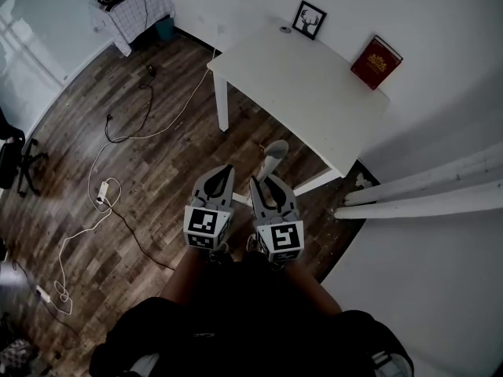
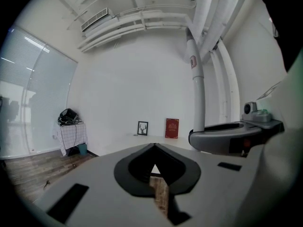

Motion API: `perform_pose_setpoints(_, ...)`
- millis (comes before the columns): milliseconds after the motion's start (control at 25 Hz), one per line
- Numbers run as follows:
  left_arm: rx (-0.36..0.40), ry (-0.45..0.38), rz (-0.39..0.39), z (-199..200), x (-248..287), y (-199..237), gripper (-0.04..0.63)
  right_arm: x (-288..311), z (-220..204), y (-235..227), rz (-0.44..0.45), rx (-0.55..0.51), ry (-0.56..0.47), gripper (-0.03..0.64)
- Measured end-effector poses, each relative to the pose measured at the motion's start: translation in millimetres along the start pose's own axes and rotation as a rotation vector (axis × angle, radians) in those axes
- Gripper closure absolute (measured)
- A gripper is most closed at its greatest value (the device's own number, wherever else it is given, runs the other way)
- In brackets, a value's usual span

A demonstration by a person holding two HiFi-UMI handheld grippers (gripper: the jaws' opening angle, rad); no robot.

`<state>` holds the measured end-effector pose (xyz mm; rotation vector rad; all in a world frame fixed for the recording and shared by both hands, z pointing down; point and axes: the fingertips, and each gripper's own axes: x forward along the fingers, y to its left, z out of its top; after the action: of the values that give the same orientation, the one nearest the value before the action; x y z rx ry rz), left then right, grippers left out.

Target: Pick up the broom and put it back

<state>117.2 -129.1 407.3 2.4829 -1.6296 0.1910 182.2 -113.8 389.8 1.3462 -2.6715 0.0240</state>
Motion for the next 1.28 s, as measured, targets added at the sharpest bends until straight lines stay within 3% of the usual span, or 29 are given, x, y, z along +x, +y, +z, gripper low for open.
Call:
perform_pose_setpoints(320, -0.067, -0.033, 0.035, -1, -11, 0, 0.595, -2, -8, -5, 0.016, 0.003, 0.010, 0.517)
perform_pose_setpoints(600, -0.086, -0.029, 0.187, -14, -50, 36, 0.595, 19, -8, 26, 0.118, 0.028, 0.006, 0.517)
perform_pose_setpoints(1000, -0.158, -0.003, 0.522, -53, -191, 129, 0.595, 72, -17, 151, 0.363, -0.019, 0.000, 0.517)
perform_pose_setpoints(1280, -0.172, -0.026, 0.686, -70, -289, 194, 0.595, 113, -20, 247, 0.475, -0.008, 0.000, 0.518)
